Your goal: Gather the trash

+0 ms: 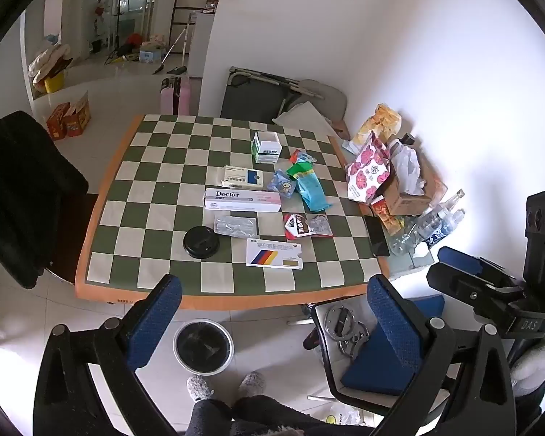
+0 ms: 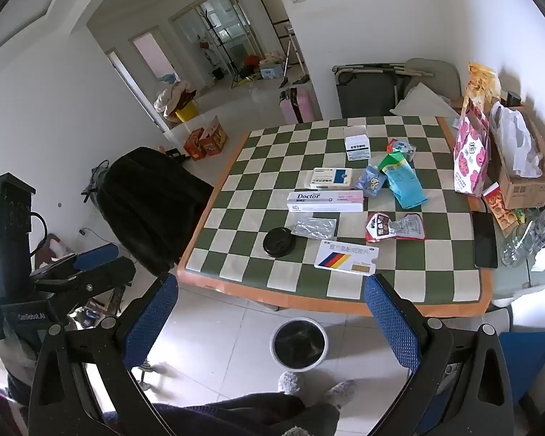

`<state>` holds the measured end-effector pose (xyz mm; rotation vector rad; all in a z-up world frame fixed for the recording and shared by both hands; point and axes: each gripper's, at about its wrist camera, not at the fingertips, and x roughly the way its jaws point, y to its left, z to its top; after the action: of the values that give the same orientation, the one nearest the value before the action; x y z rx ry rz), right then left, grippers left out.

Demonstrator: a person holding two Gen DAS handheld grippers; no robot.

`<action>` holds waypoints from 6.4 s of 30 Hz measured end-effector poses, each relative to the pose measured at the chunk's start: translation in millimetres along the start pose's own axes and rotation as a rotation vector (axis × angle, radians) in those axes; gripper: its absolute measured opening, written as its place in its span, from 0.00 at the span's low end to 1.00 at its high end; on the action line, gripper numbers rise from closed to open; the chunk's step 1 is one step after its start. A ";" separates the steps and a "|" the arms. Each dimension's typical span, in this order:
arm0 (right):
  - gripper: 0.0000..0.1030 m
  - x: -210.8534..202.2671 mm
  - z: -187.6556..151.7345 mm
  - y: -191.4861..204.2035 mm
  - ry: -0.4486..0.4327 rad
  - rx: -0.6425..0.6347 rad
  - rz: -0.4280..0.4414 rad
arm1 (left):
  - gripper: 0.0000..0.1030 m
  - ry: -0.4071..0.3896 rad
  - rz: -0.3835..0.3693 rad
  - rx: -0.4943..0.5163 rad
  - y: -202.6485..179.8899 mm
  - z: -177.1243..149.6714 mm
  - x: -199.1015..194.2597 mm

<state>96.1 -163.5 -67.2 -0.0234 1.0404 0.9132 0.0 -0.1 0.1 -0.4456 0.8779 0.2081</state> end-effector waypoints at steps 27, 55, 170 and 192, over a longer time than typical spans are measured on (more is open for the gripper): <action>1.00 6.7 1.4 13.5 0.005 -0.014 0.015 | 1.00 -0.008 -0.018 -0.010 4.0 0.7 -3.0; 1.00 8.2 1.7 11.8 0.012 -0.019 0.018 | 1.00 -0.013 -0.018 -0.009 4.7 4.1 -8.1; 0.92 306.4 52.4 -379.0 0.706 -0.001 -0.311 | 0.90 0.731 0.518 -0.031 -9.9 20.5 504.8; 0.44 249.8 77.8 -333.0 0.577 0.107 -0.288 | 0.69 0.624 0.522 -0.140 -23.5 17.1 481.0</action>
<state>418.4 -186.4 -340.9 -0.3560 1.5719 0.5934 321.4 -15.5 -358.7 -0.4081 1.5963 0.6343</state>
